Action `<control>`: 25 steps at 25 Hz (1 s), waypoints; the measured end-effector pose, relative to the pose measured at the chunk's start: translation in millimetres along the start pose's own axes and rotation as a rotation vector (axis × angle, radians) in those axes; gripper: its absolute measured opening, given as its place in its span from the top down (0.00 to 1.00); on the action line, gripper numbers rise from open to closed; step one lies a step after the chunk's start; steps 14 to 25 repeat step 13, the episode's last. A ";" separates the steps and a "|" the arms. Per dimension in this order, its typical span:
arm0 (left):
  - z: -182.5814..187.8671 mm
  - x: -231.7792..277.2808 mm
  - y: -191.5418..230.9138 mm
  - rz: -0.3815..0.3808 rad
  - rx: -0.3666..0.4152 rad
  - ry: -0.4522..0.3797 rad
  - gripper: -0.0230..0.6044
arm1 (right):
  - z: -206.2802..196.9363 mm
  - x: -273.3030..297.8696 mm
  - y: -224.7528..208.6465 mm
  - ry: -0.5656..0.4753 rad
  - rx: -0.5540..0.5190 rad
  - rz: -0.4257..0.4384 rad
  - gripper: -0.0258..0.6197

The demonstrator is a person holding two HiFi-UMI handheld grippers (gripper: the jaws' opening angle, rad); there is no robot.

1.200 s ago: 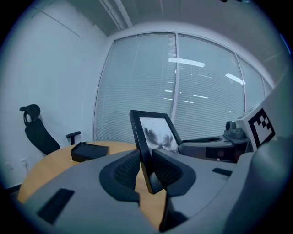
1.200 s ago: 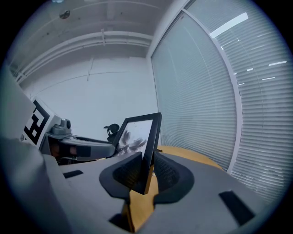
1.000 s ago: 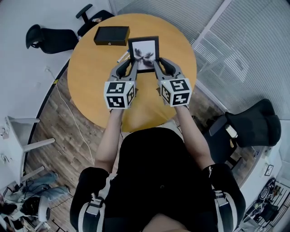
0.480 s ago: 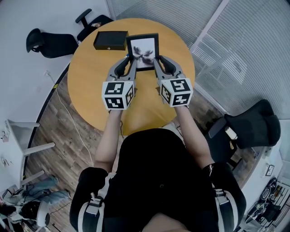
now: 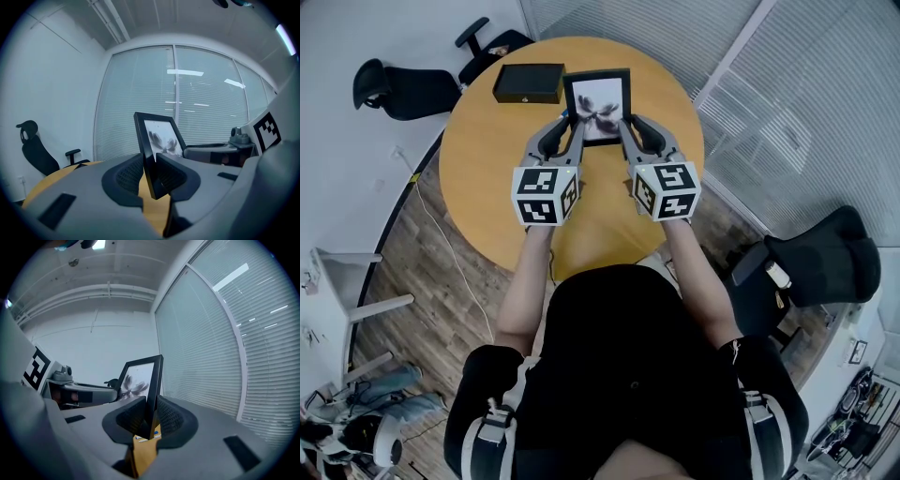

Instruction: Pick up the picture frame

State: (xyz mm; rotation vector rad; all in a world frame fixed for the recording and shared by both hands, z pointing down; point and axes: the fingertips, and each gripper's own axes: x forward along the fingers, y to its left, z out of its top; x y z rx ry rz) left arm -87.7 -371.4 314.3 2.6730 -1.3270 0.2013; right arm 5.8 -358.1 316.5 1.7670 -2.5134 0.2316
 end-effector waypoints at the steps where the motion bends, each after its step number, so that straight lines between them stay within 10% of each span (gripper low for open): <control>1: -0.2 1.0 -0.6 -0.001 0.001 0.001 0.81 | -0.4 -0.1 -1.1 0.000 0.001 0.000 0.82; 25: -1.1 5.6 1.2 -0.002 0.005 0.004 0.81 | -2.6 3.7 -3.9 0.001 0.005 0.000 0.82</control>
